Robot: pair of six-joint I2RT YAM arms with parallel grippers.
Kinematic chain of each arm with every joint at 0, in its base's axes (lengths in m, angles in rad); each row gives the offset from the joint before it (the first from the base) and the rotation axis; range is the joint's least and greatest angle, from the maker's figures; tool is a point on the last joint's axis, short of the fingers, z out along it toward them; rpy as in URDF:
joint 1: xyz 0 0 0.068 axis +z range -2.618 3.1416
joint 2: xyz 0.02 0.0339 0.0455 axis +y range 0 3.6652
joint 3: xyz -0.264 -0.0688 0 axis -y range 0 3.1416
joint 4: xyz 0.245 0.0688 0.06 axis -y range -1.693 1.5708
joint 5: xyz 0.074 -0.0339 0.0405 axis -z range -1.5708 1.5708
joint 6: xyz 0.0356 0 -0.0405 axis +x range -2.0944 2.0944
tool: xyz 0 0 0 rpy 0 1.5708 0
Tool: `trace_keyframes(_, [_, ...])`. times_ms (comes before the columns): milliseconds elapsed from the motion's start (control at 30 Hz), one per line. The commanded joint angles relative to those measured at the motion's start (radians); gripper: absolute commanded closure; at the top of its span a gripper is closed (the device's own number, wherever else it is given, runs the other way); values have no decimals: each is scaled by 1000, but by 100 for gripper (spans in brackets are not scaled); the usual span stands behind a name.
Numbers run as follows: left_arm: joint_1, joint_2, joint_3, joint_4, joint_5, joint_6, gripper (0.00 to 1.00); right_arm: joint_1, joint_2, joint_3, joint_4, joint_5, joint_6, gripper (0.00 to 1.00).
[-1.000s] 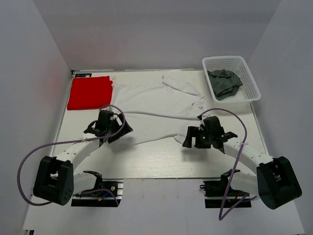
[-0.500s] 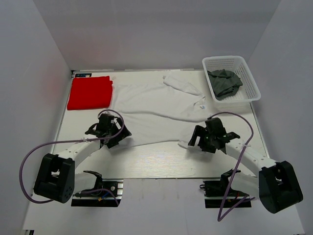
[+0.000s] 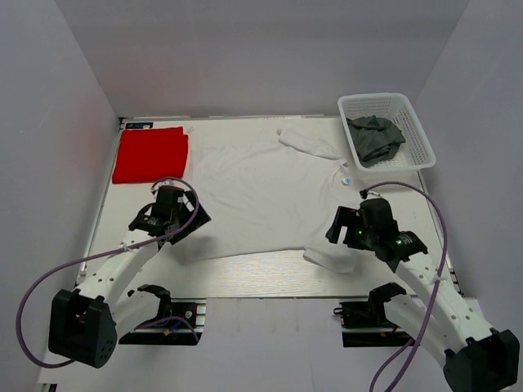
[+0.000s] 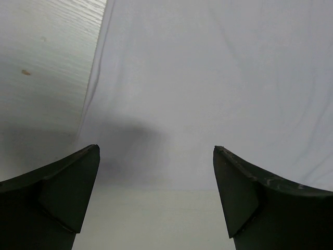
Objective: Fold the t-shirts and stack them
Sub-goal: Flatten out the tshirt, then grap the side of the flattened tshirt closest away from the robot with both arms
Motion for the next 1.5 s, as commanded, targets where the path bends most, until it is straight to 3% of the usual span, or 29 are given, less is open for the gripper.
trace_keyframes(0, [-2,-52,48,-175,-88,-70,0,-1,-42,30,-3,-7,-36,10])
trace_keyframes(200, [-5,-84,-31,-315,-146,-193,0,-2,43,9,-145,101,123,10])
trace_keyframes(300, [13,-112,-91,-274,-93,-217,0,-2,74,-19,-159,125,174,10])
trace_keyframes(400, [13,-112,-126,-237,-65,-227,10,-2,85,-34,-146,119,237,10])
trace_keyframes(533, [3,-67,-188,-180,-35,-237,33,-2,93,-63,-122,74,249,12])
trace_keyframes(567, [3,-50,-199,-160,-35,-237,47,1,108,-65,-136,70,254,13])
trace_keyframes(633, [3,-18,-220,-122,-10,-215,61,-1,142,-66,-147,60,260,14])
trace_keyframes(667, [3,-4,-211,-121,-10,-214,78,1,178,-65,-158,55,266,16])
trace_keyframes(733, [3,16,-202,-121,-10,-214,100,2,201,-60,-156,24,269,16])
trace_keyframes(867, [3,34,-202,-112,-21,-205,100,-1,251,-79,-126,24,281,24])
trace_keyframes(1033, [3,2,-144,-204,-47,-205,100,4,217,-60,-161,-6,258,100])
trace_keyframes(1100, [3,-30,-119,-306,-80,-252,100,5,194,-39,-205,-34,284,100])
trace_keyframes(1200, [1,-81,-110,-327,-15,-253,100,5,131,-1,-285,-85,324,100])
trace_keyframes(1333, [-8,-101,-110,-358,-6,-274,100,5,93,59,-415,4,344,100])
trace_keyframes(1467, [-8,-101,-79,-347,-45,-264,100,5,114,56,-347,-9,317,100])
